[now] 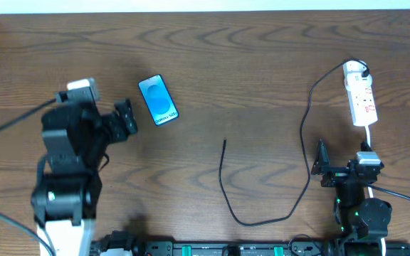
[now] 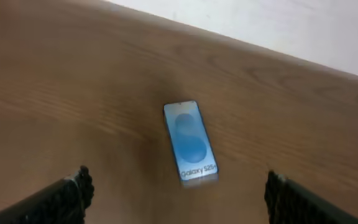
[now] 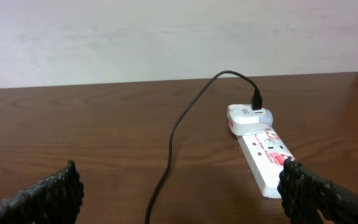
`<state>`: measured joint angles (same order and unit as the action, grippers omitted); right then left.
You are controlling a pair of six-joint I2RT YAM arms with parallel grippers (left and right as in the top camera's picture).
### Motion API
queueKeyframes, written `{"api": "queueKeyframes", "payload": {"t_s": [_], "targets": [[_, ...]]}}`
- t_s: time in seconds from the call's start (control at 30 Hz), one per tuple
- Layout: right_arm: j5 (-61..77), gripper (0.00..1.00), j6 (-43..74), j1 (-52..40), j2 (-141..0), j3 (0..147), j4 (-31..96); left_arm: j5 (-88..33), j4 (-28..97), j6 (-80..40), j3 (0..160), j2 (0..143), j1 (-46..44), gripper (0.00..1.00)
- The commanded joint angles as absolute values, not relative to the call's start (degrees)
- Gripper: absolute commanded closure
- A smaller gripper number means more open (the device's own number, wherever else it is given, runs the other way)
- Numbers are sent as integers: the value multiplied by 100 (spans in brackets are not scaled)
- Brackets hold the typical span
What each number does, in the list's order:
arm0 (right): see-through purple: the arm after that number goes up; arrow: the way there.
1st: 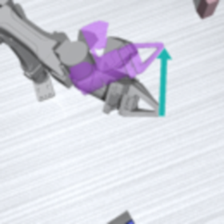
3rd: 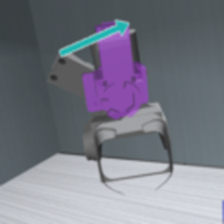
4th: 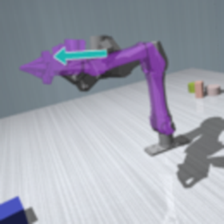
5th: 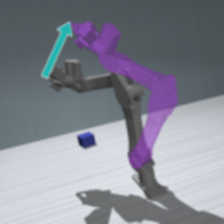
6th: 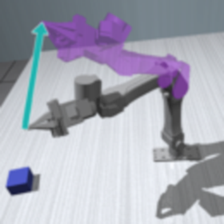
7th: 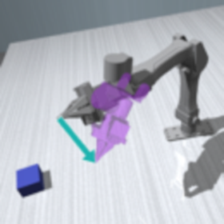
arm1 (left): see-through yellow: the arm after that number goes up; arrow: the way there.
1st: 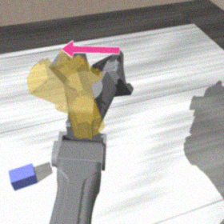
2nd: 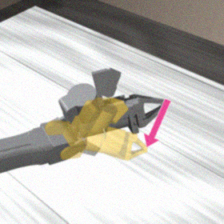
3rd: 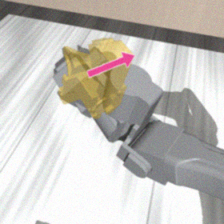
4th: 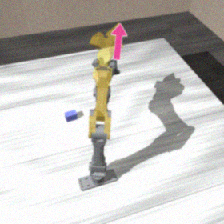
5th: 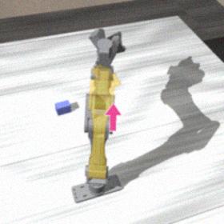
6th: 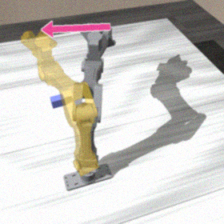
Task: Plug charger to phone and switch on socket
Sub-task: 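Move the left gripper forward over the blue Galaxy phone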
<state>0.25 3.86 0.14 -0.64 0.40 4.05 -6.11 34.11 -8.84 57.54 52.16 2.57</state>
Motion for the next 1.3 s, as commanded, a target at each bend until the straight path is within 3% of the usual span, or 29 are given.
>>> {"api": "queueKeyframes", "payload": {"t_s": [0.0, 0.33, 0.83, 0.87, 0.93, 0.97, 1.0, 1.07, 1.27], "targets": [[56, 1, 338, -84, -32, 32, 434, -681, 4029, -1262, 6672, 6018, 283, 10], [56, 1, 338, -84, -32, 32, 434, -681, 5258, -1579, 8055, 7673, 244, 10], [56, 1, 338, -84, -32, 32, 434, -703, 5269, -1577, 8123, 8499, 217, 10], [56, 1, 338, -84, -32, 32, 434, -703, 5299, -1575, 8123, 8525, 217, 17], [56, 1, 336, -84, -32, 32, 434, -703, 5308, -1577, 8123, 8562, 217, 62], [56, 1, 338, -84, -32, 32, 434, -707, 5310, -1581, 8123, 8569, 217, 70], [56, 1, 338, -84, -32, 32, 434, -707, 5312, -1581, 8123, 8573, 217, 69], [56, 1, 338, -84, -32, 32, 434, -727, 5352, -1577, 8123, 8573, 204, 0], [56, 1, 336, -84, -32, 32, 434, -720, 5487, -1791, 8158, 8604, 180, 2]]}}
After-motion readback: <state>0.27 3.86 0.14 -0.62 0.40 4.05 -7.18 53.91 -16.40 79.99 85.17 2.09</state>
